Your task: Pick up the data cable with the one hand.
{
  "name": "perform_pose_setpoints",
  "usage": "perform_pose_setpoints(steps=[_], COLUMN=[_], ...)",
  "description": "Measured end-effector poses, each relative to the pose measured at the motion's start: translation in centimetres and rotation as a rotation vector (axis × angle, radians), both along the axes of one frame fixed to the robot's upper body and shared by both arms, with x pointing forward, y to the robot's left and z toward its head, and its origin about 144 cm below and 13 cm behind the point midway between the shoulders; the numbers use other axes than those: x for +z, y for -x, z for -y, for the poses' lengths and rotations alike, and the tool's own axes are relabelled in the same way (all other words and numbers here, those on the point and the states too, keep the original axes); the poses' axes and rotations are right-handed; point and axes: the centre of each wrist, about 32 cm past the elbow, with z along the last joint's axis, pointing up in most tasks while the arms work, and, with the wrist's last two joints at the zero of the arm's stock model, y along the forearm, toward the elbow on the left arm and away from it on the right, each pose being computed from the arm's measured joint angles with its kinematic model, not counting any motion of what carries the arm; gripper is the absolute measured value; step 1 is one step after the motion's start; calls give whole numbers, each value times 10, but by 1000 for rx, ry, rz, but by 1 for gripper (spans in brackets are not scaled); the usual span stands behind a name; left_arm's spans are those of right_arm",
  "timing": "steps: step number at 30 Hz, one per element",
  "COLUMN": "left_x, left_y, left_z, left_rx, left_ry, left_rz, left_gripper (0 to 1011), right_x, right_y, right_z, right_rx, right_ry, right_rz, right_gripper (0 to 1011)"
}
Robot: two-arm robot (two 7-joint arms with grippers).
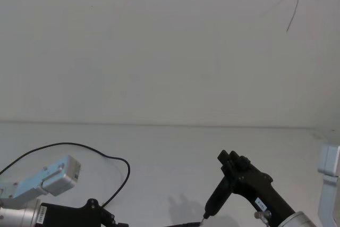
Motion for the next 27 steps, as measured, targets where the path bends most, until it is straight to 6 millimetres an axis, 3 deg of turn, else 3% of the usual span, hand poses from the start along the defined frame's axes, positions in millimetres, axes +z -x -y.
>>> perform_pose_setpoints(steps=[27], left_x=[0], left_y=[0], left_z=[0], left_rx=[0], left_ry=[0], left_rz=[0], left_gripper=[42], right_x=[-13], right_y=[-6], right_z=[1], right_rx=[-16], right_ry=[-18], right_rz=[-13], right_gripper=[250])
